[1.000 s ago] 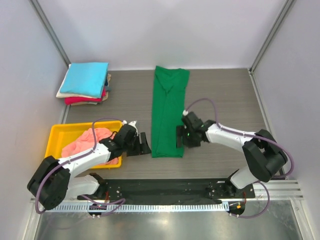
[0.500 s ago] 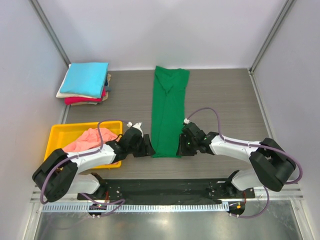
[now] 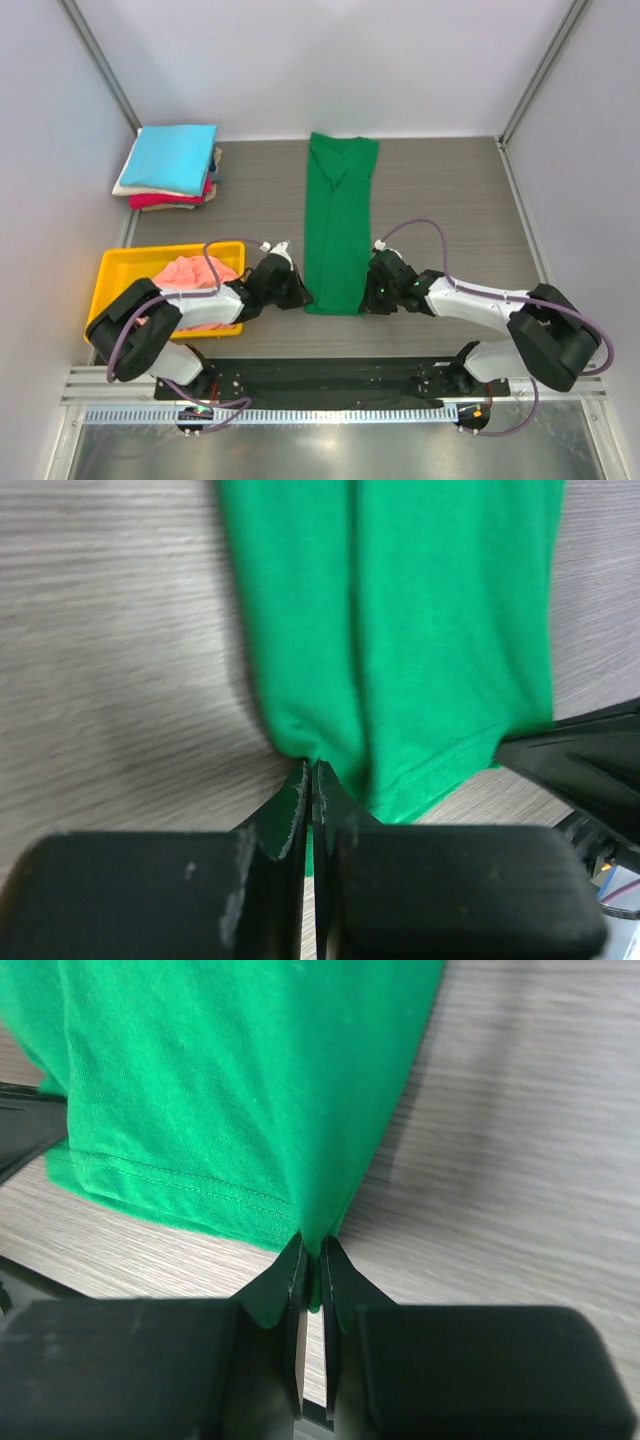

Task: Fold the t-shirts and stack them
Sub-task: Fold the tshirt

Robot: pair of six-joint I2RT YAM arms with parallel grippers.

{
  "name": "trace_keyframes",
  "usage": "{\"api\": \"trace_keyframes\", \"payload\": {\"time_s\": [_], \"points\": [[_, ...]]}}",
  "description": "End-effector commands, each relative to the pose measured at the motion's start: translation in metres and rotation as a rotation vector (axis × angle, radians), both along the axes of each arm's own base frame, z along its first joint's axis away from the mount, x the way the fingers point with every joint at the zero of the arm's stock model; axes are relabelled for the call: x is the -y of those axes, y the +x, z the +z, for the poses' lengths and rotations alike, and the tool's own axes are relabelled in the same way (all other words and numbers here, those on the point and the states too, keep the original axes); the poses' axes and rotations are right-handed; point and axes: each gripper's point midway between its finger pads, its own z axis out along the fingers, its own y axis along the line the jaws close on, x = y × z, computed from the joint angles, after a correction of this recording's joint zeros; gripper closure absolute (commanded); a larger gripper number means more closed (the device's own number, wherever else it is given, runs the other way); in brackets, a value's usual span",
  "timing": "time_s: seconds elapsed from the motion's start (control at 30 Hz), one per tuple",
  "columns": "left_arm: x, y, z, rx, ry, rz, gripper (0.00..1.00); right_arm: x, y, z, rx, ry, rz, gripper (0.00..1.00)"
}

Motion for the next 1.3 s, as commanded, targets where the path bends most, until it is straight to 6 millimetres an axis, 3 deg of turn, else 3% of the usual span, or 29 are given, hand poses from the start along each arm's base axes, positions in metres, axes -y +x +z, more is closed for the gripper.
{"api": "trace_keyframes", "payload": {"time_s": [0.0,0.3,0.4,0.43,0.53,0.63,0.73,0.9,1.07,1.2,1.23,1.27], "points": [[-0.043,-0.022,-0.033,-0.081,0.177,0.064,1.00,0.031,-0.013,-0.008,-0.005,-0.094,-0.063,0.88],[-0.054,-0.032,-0.022,-0.080,0.160,0.084,0.99,0.042,-0.026,-0.012,-0.016,-0.068,-0.107,0.85],[-0.049,-0.034,-0.020,-0.084,0.144,0.064,0.73,0.040,-0.025,-0.013,-0.015,-0.068,-0.100,0.85],[-0.048,-0.035,-0.018,-0.081,0.138,0.061,0.58,0.040,-0.025,-0.013,-0.018,-0.069,-0.099,0.85],[-0.045,-0.036,-0.011,-0.072,0.108,0.050,0.44,0.037,-0.024,-0.013,-0.022,-0.062,-0.096,0.85],[-0.041,-0.037,0.001,-0.045,0.070,0.048,0.41,0.036,-0.025,-0.015,-0.022,-0.056,-0.092,0.85],[-0.035,-0.045,0.003,-0.052,0.038,0.017,0.46,0.036,-0.025,-0.015,-0.022,-0.053,-0.096,0.87],[-0.030,-0.058,-0.011,-0.097,0.035,-0.003,0.55,0.030,-0.029,-0.014,-0.039,-0.016,-0.079,0.88],[-0.018,-0.058,-0.014,-0.104,-0.006,-0.018,0.64,0.030,-0.029,-0.014,-0.039,-0.010,-0.079,0.91],[-0.010,-0.059,-0.008,-0.097,-0.031,-0.029,0.88,0.030,-0.031,-0.012,-0.037,0.003,-0.079,0.98],[-0.011,-0.060,-0.008,-0.103,-0.030,-0.025,0.99,0.029,-0.032,-0.011,-0.040,0.013,-0.079,0.99],[-0.011,-0.060,-0.004,-0.100,-0.033,-0.022,1.00,0.028,-0.033,-0.007,-0.036,0.029,-0.077,0.99]]}}
